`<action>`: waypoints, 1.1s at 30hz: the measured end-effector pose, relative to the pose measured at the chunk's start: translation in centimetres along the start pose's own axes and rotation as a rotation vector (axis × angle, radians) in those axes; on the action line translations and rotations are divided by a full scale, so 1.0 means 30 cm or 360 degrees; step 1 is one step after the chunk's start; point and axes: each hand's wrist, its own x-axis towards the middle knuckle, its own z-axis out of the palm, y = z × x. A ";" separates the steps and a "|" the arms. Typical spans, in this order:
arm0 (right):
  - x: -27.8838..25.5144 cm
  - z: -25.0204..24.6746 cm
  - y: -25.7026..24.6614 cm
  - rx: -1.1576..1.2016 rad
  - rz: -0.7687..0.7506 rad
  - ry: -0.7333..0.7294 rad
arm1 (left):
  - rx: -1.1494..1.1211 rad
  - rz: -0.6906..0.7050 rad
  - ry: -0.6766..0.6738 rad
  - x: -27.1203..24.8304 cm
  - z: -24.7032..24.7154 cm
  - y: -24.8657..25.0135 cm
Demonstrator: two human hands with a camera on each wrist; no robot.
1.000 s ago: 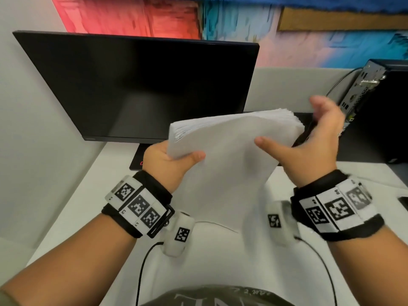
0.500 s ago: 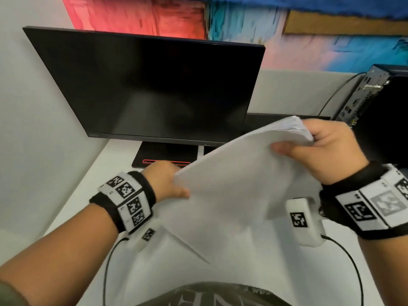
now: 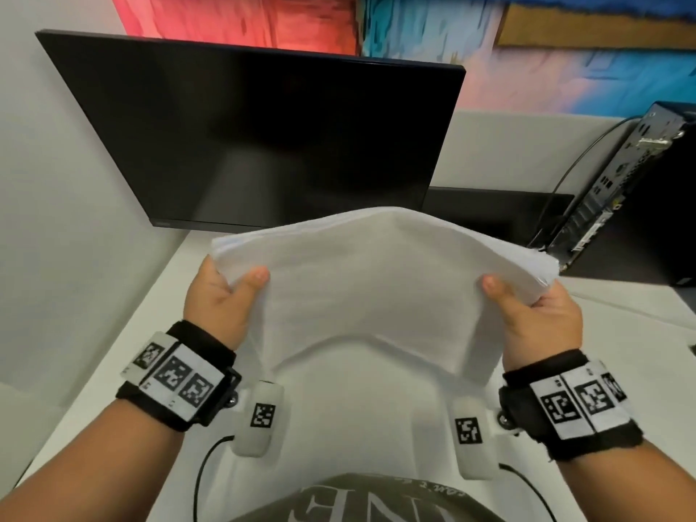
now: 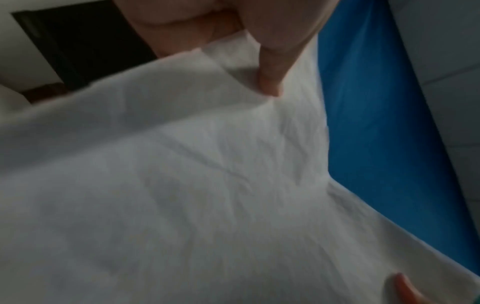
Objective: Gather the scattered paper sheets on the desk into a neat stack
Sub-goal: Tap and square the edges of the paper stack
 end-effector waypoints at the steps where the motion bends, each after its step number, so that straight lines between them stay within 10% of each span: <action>1: -0.010 0.004 0.013 0.0027 0.0006 0.0024 | 0.0064 0.0043 0.0052 -0.014 0.010 0.006; 9: -0.043 -0.033 0.186 -0.0175 0.0617 -0.0010 | 0.0166 -0.0345 -0.0181 -0.036 0.076 -0.116; 24: 0.039 0.004 0.093 -0.0194 0.0483 0.0050 | -0.0269 -0.0463 -0.0015 0.063 0.095 -0.045; 33: 0.032 -0.035 0.145 -0.0173 0.0601 -0.0218 | -0.0261 -0.0396 -0.0502 0.065 0.073 -0.090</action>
